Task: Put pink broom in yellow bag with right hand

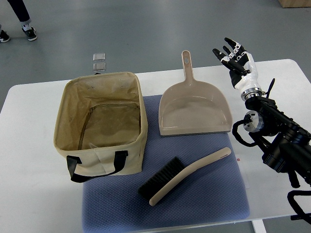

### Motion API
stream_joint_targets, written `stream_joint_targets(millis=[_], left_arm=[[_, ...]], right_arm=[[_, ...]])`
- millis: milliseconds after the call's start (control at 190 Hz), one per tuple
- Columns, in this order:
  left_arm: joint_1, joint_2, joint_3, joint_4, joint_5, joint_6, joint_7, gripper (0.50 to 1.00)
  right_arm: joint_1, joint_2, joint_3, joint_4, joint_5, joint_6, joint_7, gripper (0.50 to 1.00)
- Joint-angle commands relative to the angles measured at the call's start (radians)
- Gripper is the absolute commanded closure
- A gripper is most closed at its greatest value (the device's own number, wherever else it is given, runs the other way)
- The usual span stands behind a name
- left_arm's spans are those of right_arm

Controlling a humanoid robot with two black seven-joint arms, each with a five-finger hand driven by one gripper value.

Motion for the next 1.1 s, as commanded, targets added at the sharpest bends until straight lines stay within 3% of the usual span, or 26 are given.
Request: stream_joint_targets(millis=[0, 751, 1093], left_arm=[[0.0, 0.0, 0.0, 0.0, 0.0, 0.0, -0.001, 0.5], [-0.005, 0.0, -0.005, 0.009, 0.0, 0.003, -0.007, 0.5], [-0.005, 0.0, -0.005, 0.009, 0.0, 0.002, -0.007, 0.5]], right_arm=[[0.0, 0.0, 0.0, 0.0, 0.0, 0.0, 0.001, 0.57], [0.014, -0.014, -0.001, 0.002, -0.011, 0.003, -0.009, 0.57], [0.067, -0.097, -0.04, 0.005, -0.028, -0.003, -0.015, 0.57]])
